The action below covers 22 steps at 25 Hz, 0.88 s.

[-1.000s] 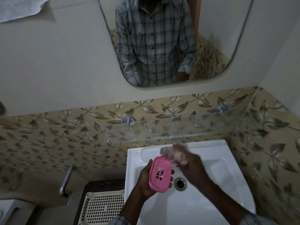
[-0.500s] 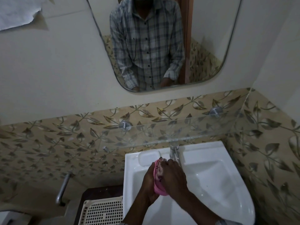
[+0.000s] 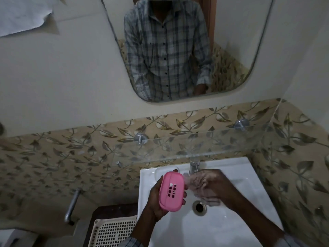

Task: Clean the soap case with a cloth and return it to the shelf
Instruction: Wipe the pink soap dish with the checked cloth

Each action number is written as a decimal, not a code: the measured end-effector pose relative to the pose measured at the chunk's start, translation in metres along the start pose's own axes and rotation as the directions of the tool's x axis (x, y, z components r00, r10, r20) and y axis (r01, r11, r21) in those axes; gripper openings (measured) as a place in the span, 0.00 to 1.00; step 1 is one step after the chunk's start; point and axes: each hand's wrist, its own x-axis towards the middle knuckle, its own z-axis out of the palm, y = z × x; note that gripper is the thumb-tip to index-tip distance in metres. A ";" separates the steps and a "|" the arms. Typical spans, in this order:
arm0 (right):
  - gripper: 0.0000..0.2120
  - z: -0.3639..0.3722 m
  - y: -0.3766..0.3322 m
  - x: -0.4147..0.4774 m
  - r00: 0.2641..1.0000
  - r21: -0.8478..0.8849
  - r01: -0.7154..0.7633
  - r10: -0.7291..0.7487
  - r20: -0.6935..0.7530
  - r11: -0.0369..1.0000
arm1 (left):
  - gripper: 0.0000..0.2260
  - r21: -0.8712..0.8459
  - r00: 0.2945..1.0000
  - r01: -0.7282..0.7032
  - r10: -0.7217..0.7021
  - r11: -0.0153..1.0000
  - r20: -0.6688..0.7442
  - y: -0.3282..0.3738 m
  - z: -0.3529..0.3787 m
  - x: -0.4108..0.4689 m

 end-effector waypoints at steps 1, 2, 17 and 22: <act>0.13 -0.014 0.007 -0.003 0.983 0.317 -0.122 0.158 -0.089 0.941 | 0.29 -0.002 0.999 -0.016 0.016 1.000 0.048 0.001 -0.001 -0.003; 0.18 -0.024 0.017 -0.008 0.955 0.560 -0.190 0.284 -0.085 0.806 | 0.29 -0.003 0.993 -0.023 0.024 1.000 0.113 0.001 -0.004 -0.004; 0.18 0.063 0.051 0.001 0.627 -0.766 0.626 -0.678 0.383 0.147 | 0.28 -0.016 0.992 0.125 -0.125 0.992 -0.018 0.005 0.031 0.021; 0.19 0.022 0.045 0.021 0.545 -0.721 0.666 -0.535 0.645 -0.192 | 0.23 -0.026 0.985 0.174 -0.174 0.984 0.009 -0.002 0.027 0.010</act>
